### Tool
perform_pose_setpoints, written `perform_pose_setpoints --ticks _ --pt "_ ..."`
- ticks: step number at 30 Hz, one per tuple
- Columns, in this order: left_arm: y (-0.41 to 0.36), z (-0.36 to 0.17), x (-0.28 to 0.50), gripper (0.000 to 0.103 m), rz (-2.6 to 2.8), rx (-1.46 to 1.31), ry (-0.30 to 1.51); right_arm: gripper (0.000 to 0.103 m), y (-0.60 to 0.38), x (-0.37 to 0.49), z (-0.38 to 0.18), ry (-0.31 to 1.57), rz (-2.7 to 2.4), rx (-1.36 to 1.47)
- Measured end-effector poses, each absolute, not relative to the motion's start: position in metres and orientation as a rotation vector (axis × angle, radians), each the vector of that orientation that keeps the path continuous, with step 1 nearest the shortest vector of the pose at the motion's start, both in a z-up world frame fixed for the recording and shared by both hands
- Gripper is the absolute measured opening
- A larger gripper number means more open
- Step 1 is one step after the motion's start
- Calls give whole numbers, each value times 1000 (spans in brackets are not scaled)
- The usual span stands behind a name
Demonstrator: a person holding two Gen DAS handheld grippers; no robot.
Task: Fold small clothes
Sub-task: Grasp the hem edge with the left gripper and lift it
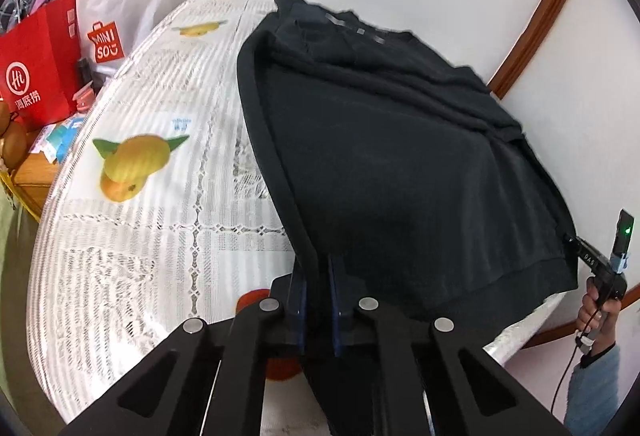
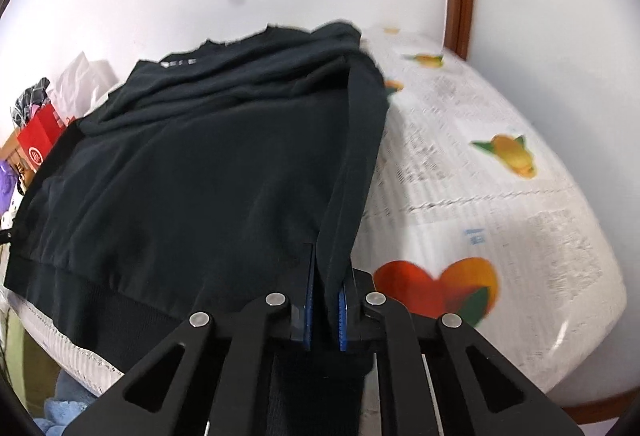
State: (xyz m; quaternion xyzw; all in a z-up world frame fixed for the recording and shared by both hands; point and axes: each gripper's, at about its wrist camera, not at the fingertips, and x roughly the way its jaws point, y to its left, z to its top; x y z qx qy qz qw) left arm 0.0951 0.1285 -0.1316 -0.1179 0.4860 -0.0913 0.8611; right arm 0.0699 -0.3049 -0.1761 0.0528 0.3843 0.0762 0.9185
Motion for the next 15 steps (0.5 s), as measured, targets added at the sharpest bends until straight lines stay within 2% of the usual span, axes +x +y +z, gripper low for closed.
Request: perform_pose_setpoints --ticks 15 --pt "142 -60 121 7 -226 -295 844 9 -328 73 -114 631 134 205"
